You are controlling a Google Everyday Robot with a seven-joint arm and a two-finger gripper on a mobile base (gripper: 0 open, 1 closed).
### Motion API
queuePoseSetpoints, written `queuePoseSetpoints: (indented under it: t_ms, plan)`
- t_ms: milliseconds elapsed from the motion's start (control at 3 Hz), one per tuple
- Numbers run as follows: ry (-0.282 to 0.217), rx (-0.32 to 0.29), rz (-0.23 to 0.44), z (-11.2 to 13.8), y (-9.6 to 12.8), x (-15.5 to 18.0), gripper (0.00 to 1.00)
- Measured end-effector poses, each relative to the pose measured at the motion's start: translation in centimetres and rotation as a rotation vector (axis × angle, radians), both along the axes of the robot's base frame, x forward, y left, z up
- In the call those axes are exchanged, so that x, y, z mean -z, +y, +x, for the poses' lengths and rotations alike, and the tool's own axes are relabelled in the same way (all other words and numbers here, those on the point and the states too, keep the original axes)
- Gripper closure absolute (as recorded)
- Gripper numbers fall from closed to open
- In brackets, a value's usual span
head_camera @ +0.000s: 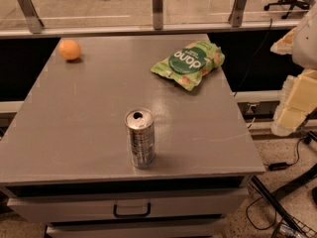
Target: Move green rice chip bag near redbull can
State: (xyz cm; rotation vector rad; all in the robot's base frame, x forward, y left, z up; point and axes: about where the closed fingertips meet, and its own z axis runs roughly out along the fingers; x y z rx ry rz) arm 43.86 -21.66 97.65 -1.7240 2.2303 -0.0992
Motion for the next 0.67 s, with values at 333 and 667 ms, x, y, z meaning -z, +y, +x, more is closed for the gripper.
queuePoseSetpoints:
  t_ms: [333,667]
  plan:
    - [-0.035,-0.019,0.012,2.0,0.3,-0.2,0.0]
    - [-0.055,-0.043,0.024,4.7,0.8,0.7,0.0]
